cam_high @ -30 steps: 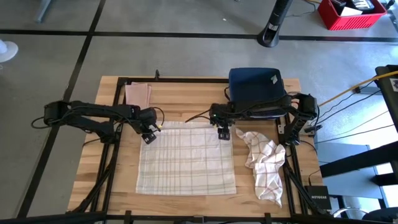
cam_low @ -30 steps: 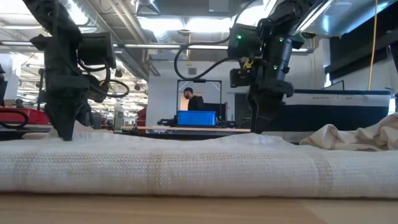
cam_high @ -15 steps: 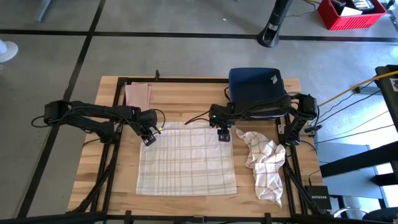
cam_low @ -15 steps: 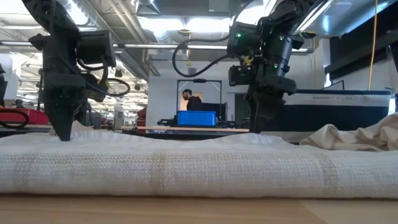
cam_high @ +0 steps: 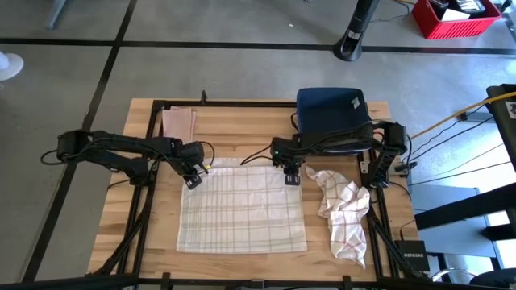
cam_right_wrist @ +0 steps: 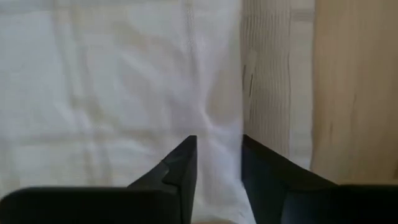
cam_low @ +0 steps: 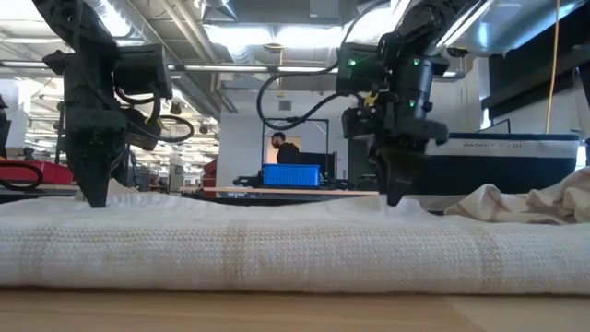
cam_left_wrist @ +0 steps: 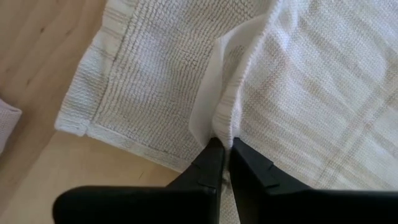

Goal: Fold towel
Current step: Fold the white patterned towel

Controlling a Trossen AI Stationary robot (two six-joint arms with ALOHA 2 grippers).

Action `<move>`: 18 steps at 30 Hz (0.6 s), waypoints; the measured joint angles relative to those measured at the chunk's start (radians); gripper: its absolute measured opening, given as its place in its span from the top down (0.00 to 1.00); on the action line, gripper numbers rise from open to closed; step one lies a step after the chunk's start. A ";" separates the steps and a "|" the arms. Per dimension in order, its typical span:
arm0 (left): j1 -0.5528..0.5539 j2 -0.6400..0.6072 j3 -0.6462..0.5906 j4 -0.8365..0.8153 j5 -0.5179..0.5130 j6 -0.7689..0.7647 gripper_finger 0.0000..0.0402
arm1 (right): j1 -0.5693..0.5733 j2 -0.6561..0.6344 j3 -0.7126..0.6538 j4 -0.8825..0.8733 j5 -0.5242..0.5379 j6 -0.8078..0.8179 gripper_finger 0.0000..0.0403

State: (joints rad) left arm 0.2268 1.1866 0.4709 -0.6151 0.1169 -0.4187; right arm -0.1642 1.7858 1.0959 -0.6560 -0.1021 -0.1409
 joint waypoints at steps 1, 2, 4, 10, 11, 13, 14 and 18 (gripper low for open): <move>0.000 0.000 0.000 0.000 0.000 0.000 0.96 | 0.000 -0.007 0.004 -0.020 -0.002 0.000 0.73; 0.000 0.000 0.000 0.000 0.000 0.000 0.96 | 0.000 -0.011 0.004 -0.029 -0.004 0.000 0.75; 0.000 0.000 0.000 0.000 0.000 0.000 0.96 | 0.000 -0.012 0.004 -0.031 -0.005 0.000 0.78; 0.000 0.000 0.000 0.010 -0.001 0.009 0.95 | 0.000 -0.002 -0.002 -0.007 -0.030 -0.006 0.93; 0.000 0.000 0.000 0.018 -0.001 0.010 0.95 | 0.000 -0.002 -0.004 0.000 -0.030 -0.006 0.96; 0.000 -0.002 0.000 0.035 -0.005 0.012 0.95 | 0.001 -0.002 -0.004 -0.001 -0.030 -0.006 0.98; -0.002 -0.004 0.003 0.031 -0.006 0.012 0.96 | 0.004 -0.003 -0.003 -0.004 -0.029 -0.004 0.98; -0.027 -0.025 0.044 -0.013 -0.018 0.010 0.99 | 0.041 -0.029 0.018 -0.057 0.027 0.010 0.98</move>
State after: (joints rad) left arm 0.2003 1.1616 0.5146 -0.6280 0.0992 -0.4089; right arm -0.1230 1.7565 1.1135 -0.7131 -0.0756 -0.1306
